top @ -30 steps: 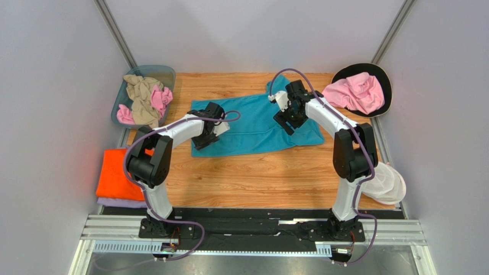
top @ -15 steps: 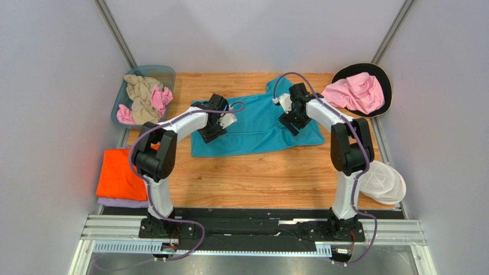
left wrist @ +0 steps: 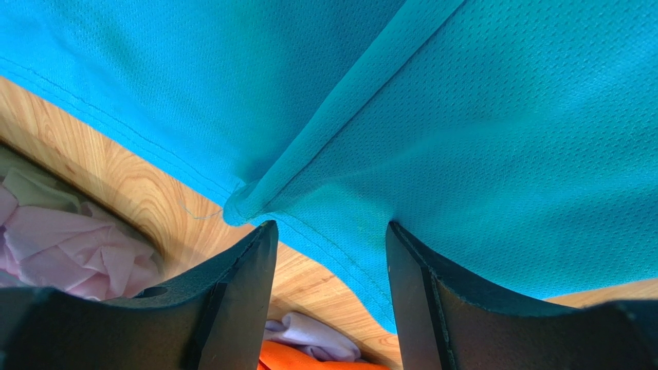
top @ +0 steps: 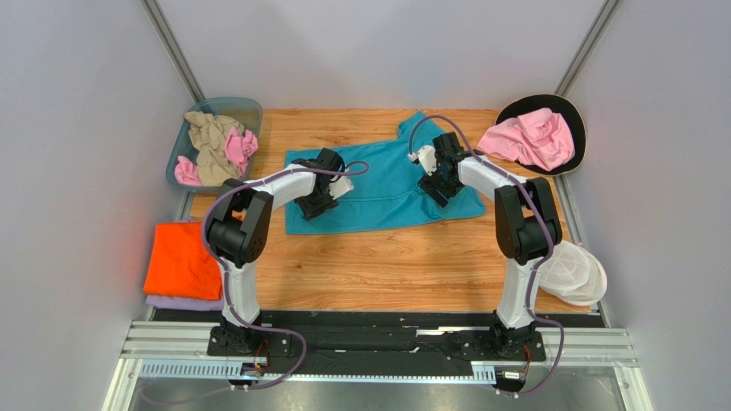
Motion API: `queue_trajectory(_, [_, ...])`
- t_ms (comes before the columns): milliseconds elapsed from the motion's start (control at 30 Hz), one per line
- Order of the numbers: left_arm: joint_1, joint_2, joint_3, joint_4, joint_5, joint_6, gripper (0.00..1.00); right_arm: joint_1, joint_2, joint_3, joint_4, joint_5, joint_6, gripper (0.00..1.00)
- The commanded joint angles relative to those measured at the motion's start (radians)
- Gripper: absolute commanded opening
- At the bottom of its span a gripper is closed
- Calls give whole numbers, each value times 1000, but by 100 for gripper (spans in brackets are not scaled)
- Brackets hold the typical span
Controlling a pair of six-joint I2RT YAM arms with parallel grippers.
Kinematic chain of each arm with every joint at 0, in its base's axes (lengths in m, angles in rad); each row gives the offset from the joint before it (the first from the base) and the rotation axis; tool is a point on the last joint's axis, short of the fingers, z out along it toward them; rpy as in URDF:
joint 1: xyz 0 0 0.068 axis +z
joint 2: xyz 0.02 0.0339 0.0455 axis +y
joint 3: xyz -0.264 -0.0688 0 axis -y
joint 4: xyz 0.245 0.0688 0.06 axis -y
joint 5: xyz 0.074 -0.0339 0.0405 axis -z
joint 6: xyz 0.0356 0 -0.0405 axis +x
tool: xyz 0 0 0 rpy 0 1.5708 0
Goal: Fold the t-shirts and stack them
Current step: Fold the tshirt
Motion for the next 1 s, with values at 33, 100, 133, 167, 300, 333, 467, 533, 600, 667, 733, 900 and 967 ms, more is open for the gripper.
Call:
queue_trajectory(33, [6,1,-30,1,-8,-36,63,-5,-29,-109,26,42,-31,73])
queue_trajectory(100, [6,1,-34,-4,-16,-36,63,-10,-40,-124,37,49,-36,73])
queue_trajectory(133, [6,-1,-42,-4,-31,-36,63,-13,-48,-139,35,52,-34,73])
queue_trajectory(167, [6,-2,-48,-2,-39,-32,63,-14,-52,-149,37,52,-36,73])
queue_trajectory(300, [6,-21,-86,0,-52,-33,62,-18,-83,-198,49,49,-31,73])
queue_trajectory(333, [6,-25,-101,1,-54,-32,62,-19,-98,-208,52,47,-30,73])
queue_trajectory(467, [6,-39,-129,9,-65,-33,62,-18,-128,-254,52,36,-19,73])
queue_trajectory(533, [6,-44,-140,7,-66,-36,62,-16,-141,-268,46,19,-7,73])
queue_trajectory(600, [6,-47,-143,9,-65,-39,62,-13,-163,-293,37,3,4,73])
queue_trajectory(667, [4,-55,-151,7,-60,-45,62,-7,-183,-313,37,-1,9,73])
queue_trajectory(733, [1,-62,-158,0,-54,-53,62,2,-213,-347,37,-4,13,73])
queue_trajectory(900, [-31,-88,-187,-7,-48,-68,62,25,-264,-399,29,-14,30,73])
queue_trajectory(967, [-44,-102,-204,-13,-49,-74,62,33,-289,-425,28,-17,36,73])
